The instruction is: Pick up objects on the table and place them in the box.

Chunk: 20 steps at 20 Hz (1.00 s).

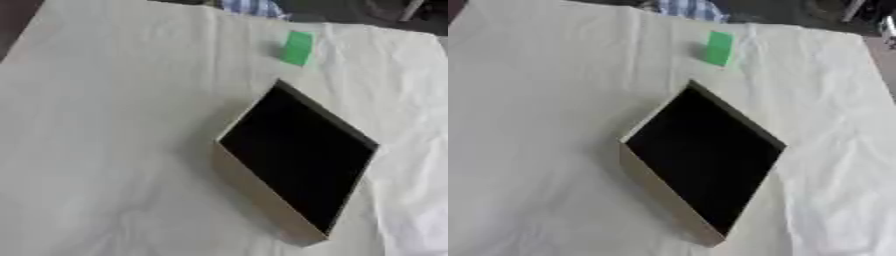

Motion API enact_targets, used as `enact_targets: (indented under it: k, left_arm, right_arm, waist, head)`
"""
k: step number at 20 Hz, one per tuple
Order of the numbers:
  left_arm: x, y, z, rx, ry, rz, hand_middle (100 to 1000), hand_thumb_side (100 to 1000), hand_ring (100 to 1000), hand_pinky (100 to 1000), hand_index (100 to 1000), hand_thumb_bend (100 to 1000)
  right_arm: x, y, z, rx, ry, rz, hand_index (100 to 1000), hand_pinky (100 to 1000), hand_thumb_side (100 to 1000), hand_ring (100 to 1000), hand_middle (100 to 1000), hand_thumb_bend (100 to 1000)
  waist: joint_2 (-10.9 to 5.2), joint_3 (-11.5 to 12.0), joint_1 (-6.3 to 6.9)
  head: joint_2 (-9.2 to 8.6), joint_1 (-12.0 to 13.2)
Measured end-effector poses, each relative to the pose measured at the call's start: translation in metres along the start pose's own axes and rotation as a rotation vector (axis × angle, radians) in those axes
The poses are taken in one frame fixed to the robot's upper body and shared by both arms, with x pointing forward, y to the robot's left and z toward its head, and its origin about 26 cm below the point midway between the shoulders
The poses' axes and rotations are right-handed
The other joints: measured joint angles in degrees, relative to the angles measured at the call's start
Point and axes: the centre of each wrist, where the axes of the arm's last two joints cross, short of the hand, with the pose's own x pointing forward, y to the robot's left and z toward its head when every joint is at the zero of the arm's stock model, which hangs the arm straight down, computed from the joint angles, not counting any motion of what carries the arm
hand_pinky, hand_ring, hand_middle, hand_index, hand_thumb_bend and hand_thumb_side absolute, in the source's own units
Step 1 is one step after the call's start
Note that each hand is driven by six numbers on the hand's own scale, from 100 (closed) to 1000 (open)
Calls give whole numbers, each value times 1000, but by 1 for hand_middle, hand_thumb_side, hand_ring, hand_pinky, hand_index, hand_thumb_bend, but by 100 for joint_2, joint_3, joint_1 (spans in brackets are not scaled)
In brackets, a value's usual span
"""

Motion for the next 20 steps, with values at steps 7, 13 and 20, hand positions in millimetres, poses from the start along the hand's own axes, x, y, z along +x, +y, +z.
enact_targets:
  k: [7,13,20]
  left_arm:
    - [0,-1,2,-18,8,1,666,639,704,616,810,100]
    - [0,-1,2,-29,8,3,666,645,702,615,809,100]
    - [0,-2,2,-36,11,5,665,650,701,614,809,100]
  right_arm:
    - [-20,6,-14,144,18,54,872,843,843,862,808,100]
    - [-29,7,-25,233,-34,85,900,857,756,876,823,156]
    - [-37,16,-41,330,-89,62,937,872,463,897,825,330]
  waist:
    - [-75,282,-70]
    - [-96,386,-83]
    - [-97,403,-50]
  head:
    - [48,-124]
    - [28,-276]
    - [24,-457]
